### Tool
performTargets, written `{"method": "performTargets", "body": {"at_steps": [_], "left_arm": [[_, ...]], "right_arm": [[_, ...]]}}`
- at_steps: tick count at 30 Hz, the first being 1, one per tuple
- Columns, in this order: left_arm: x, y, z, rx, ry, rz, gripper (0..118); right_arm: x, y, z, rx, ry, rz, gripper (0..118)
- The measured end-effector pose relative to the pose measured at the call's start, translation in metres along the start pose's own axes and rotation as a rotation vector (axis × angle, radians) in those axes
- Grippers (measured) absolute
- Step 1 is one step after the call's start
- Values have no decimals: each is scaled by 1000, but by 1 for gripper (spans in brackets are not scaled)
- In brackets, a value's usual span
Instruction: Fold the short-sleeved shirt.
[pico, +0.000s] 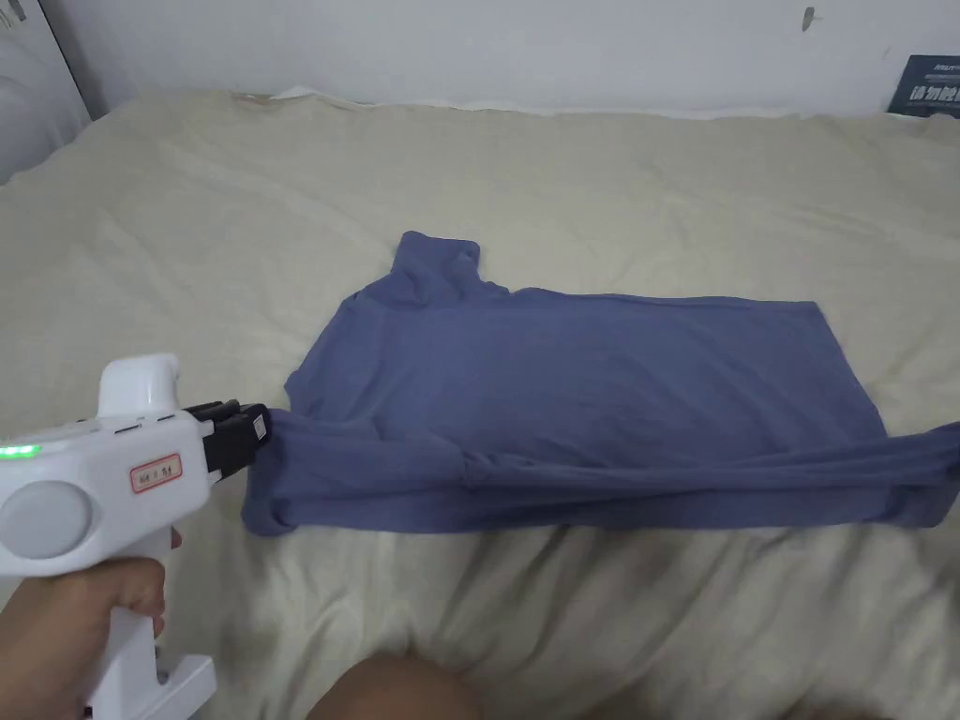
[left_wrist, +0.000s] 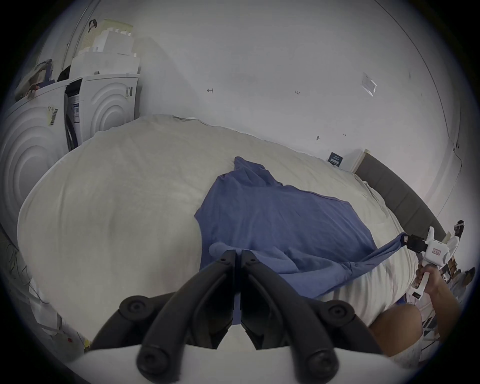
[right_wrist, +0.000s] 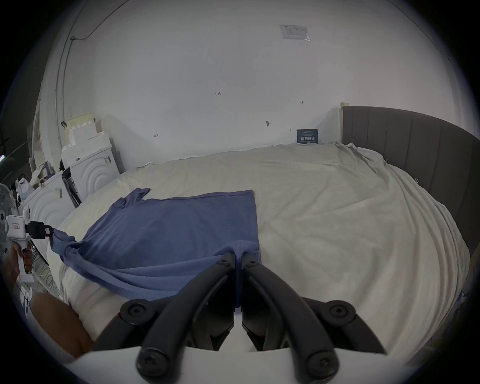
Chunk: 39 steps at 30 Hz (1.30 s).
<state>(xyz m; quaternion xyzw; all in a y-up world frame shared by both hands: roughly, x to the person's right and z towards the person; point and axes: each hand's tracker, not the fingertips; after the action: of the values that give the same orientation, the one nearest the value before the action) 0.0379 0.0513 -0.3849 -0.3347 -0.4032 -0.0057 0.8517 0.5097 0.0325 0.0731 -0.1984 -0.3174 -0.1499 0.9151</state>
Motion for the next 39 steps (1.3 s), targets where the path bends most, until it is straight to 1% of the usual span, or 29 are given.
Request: {"method": "performTargets", "body": {"at_steps": [9,12,17,18,19,20,21,22,23,24,25,26,27,28,29,30,31,32,33,34,35,36,37,38,39], "left_arm": [[5,44,-84,-48,42,-15,4],[6,54,-108,-79,50,-30,4],[6,56,-144,-133,90,-77,4],[6,52,-149,-134,97,-90,4],[6,49,-152,-136,109,-110,5],[5,46,-155,-133,120,-117,13],[2,44,-156,-123,143,-124,39],[0,43,-155,-123,150,-125,59],[-3,43,-150,-118,157,-123,72],[-6,42,-141,-98,168,-118,73],[-13,40,-135,-78,176,-120,73],[-14,39,-124,-61,187,-141,73],[-14,36,-108,-36,198,-181,74],[-14,31,-94,-16,208,-196,74],[-15,23,-77,-10,201,-185,74],[-15,15,-62,-8,187,-186,74],[-14,6,-50,-16,174,-194,74],[-11,-6,-38,-40,172,-211,73],[-6,-21,-24,-38,176,-229,67],[-4,-34,-15,-35,181,-249,51],[-2,-46,-7,-41,181,-252,20],[-2,-56,-2,-43,184,-245,0],[1,-65,3,-42,211,-219,0],[2,-71,10,-41,196,-191,0],[2,-75,12,-77,146,-153,0]], "right_arm": [[7,22,-85,-87,-26,4,3],[12,21,-110,-152,-52,-6,3],[18,8,-138,-200,-71,-29,3],[18,5,-142,-207,-74,-30,4],[18,3,-144,-221,-84,-27,7],[18,2,-146,-230,-94,-26,20],[20,2,-147,-240,-111,-29,56],[22,4,-146,-245,-119,-36,82],[26,7,-138,-219,-107,-58,92],[28,10,-130,-177,-90,-80,92],[30,14,-121,-164,-90,-82,93],[30,17,-109,-156,-95,-70,95],[30,18,-94,-134,-83,-47,99],[28,16,-78,-114,-41,-33,101],[27,13,-61,-120,4,-22,101],[23,7,-46,-141,-1,5,101],[20,-1,-31,-144,-30,43,100],[15,-14,-15,-117,-56,85,94],[12,-27,0,-98,-67,110,70],[11,-39,11,-111,-73,100,40],[9,-52,22,-113,-87,101,2],[5,-67,31,-105,-123,97,0],[3,-76,39,-97,-121,85,0],[6,-83,45,-118,-96,32,0],[5,-89,49,-140,-83,4,0]]}}
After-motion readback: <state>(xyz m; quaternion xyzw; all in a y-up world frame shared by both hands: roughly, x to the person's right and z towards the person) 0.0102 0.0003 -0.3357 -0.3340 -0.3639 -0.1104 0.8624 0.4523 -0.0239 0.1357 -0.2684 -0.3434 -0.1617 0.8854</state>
